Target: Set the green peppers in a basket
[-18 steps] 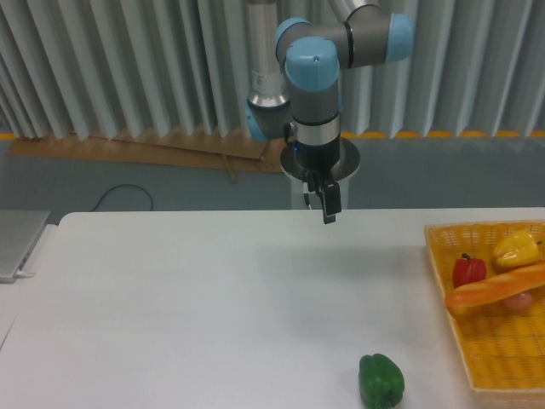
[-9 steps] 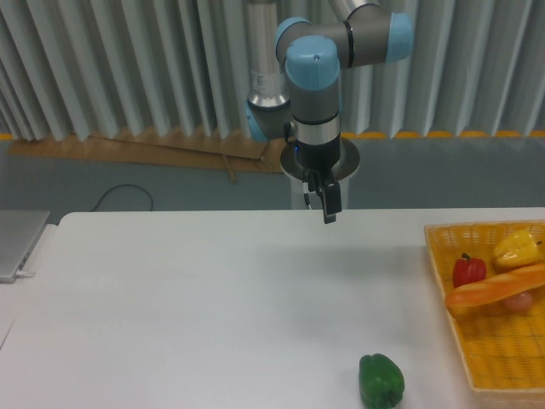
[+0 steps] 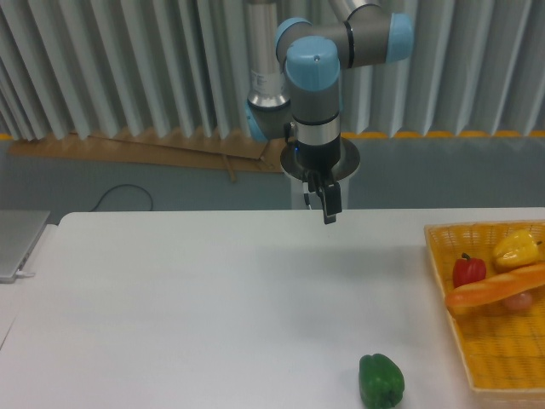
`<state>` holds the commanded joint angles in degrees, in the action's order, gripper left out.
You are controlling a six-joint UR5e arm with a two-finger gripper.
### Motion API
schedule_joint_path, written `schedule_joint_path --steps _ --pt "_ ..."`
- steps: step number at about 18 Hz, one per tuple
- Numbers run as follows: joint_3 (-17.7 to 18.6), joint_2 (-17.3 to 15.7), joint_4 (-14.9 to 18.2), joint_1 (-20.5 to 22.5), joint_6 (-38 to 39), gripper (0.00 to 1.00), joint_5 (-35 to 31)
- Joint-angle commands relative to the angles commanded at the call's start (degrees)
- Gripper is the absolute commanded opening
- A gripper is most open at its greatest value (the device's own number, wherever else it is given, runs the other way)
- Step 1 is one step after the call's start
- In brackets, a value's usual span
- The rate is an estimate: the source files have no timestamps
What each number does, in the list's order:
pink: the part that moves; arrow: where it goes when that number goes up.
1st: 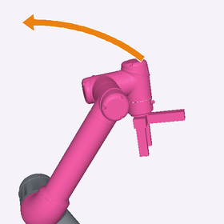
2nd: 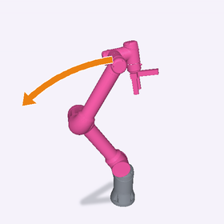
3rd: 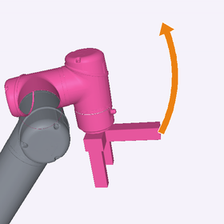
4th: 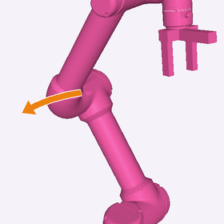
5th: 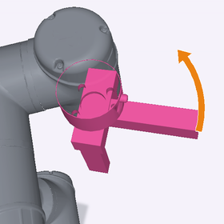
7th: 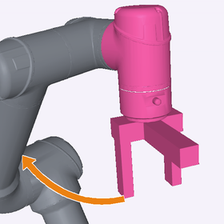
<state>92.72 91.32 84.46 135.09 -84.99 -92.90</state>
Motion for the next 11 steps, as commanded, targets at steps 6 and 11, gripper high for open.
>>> schedule_joint_path --steps 6,11 --pt "-0.7 0.3 -0.4 1.1 2.0 1.0 -0.1" --pt "-2.8 3.2 -1.7 2.5 11.1 1.0 0.2"
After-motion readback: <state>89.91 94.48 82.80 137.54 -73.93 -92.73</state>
